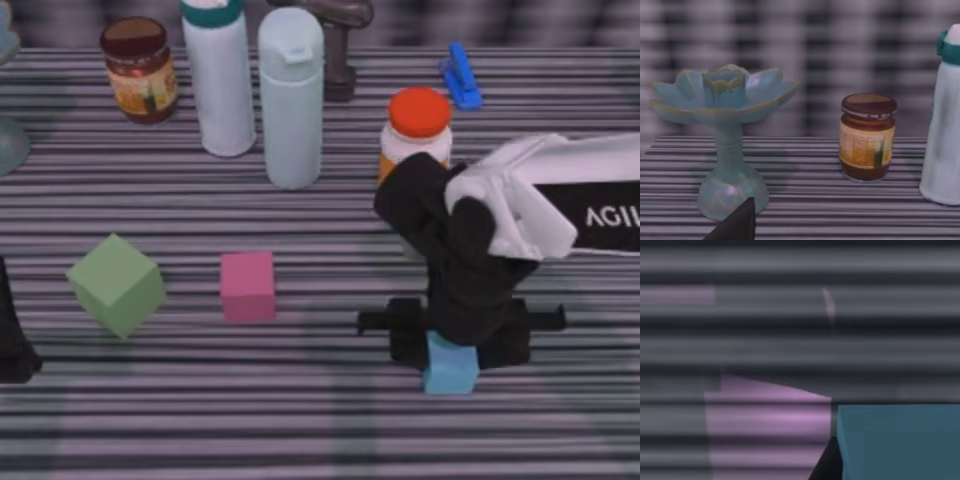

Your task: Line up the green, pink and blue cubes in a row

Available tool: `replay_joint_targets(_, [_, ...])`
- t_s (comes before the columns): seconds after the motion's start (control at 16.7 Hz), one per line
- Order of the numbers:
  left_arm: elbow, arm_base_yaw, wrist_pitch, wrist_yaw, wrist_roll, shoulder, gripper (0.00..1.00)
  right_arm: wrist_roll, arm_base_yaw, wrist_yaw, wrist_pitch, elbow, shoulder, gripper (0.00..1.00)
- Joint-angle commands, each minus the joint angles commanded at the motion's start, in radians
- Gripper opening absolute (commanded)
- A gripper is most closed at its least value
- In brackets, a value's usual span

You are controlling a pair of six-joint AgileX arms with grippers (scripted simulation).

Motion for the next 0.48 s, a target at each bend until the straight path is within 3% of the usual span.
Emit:
replay_joint_targets(0.18, [0.000,0.000,0.000,0.000,0.000,0.000,1.00,0.000,0.000,0.000,0.001,-0.001,0.000,0.00])
replay_joint_targets(0.48, [0.000,0.000,0.000,0.000,0.000,0.000,1.00,0.000,0.000,0.000,0.001,-0.001,0.000,0.38])
